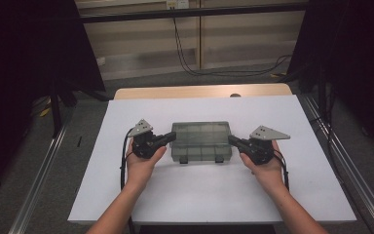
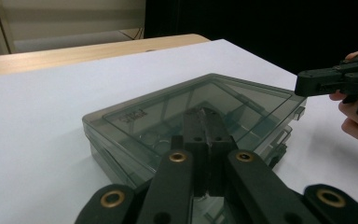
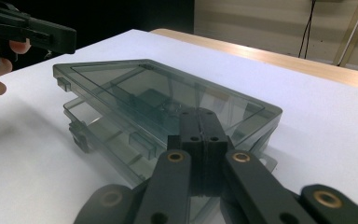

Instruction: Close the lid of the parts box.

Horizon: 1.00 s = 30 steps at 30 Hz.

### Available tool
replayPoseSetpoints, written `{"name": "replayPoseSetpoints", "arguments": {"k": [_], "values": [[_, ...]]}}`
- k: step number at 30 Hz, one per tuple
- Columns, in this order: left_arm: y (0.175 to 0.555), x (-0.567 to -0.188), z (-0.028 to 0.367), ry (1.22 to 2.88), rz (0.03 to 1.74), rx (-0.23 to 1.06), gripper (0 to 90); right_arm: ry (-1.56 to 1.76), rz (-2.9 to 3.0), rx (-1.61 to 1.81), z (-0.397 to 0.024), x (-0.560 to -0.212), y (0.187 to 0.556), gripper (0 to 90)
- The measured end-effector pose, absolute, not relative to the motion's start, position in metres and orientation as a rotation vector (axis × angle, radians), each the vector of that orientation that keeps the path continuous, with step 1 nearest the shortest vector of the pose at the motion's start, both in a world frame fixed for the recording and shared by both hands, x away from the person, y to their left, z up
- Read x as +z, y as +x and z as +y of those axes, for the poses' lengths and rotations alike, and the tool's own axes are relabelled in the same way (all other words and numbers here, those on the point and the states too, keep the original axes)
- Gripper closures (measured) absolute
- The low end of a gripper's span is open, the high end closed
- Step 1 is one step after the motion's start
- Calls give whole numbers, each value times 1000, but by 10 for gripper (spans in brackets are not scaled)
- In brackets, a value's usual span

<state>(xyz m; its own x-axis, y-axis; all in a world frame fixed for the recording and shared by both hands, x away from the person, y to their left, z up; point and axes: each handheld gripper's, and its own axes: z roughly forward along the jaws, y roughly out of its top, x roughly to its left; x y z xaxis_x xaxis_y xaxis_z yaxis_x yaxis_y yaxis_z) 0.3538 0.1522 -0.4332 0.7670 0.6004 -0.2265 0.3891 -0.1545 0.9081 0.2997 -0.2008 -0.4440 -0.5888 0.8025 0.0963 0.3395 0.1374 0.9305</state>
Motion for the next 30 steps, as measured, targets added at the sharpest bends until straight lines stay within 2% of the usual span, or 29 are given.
{"name": "replayPoseSetpoints", "arguments": {"k": [2, 30], "values": [[351, -436, 151, 1805, 815, 255, 900, 1101, 1992, 1453, -200, -447, 299, 900], [338, -469, 144, 1840, 865, 244, 900, 1108, 2039, 1390, -200, -472, 289, 900]]}}
